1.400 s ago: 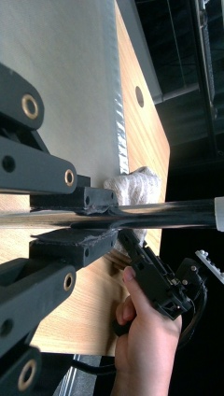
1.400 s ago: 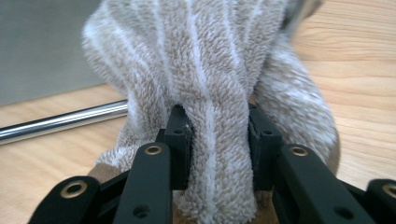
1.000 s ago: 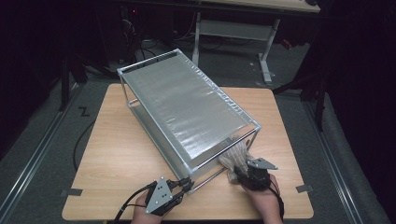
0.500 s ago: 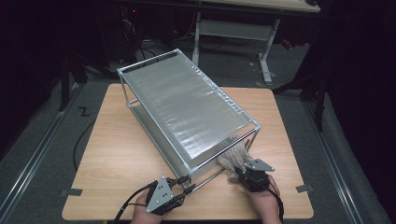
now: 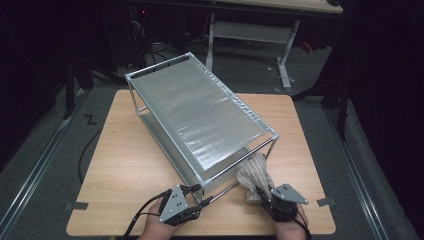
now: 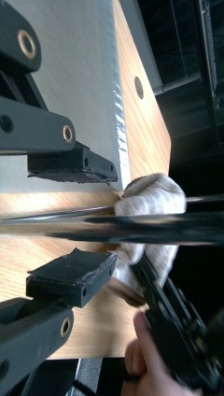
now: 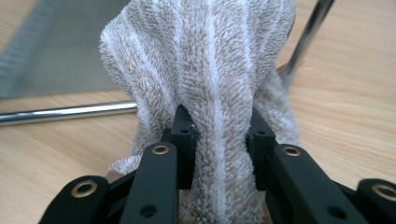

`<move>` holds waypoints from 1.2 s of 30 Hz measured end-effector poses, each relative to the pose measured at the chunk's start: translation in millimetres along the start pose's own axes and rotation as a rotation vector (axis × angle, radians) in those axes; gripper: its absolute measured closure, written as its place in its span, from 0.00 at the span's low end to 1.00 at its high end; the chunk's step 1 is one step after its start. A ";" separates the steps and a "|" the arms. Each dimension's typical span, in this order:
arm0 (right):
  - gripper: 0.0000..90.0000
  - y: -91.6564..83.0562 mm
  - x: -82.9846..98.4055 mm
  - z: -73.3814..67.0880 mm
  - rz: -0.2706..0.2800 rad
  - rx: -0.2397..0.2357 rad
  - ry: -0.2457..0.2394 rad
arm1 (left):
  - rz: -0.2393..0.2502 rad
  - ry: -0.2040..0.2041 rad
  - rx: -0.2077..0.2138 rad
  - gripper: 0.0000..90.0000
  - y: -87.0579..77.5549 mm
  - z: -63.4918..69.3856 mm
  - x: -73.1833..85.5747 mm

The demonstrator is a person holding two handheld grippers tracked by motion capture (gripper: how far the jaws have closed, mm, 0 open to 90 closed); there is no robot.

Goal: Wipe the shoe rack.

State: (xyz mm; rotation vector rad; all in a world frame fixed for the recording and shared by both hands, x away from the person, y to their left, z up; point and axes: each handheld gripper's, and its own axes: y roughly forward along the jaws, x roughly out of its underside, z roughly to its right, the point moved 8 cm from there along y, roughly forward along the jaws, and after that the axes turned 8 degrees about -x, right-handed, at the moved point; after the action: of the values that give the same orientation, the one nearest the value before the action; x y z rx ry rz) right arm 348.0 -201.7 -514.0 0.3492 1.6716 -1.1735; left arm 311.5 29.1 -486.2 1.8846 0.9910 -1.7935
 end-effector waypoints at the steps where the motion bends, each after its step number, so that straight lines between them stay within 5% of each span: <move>1: 0.79 -5.3 -1.4 -1.5 0.016 0.002 0.002 | 0.001 -0.002 -0.001 0.60 1.2 -0.1 -0.3; 22: 0.79 -84.5 -50.8 2.5 0.303 0.108 0.003 | -0.012 -0.002 -0.015 0.60 5.8 -1.6 2.9; 28: 0.79 -96.4 -82.8 -13.6 0.391 0.074 -0.053 | -0.029 -0.001 -0.042 0.60 -1.3 -0.1 11.1; 36: 0.79 -85.2 -116.1 -59.0 0.431 -0.049 -0.142 | -0.039 0.006 -0.083 0.72 -8.2 1.4 21.2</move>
State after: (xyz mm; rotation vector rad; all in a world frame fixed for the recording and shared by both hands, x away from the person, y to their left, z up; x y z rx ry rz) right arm 306.1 -159.9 -370.1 0.5513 1.4096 -0.8154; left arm 303.8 39.0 -505.2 1.8334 1.0941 -1.7410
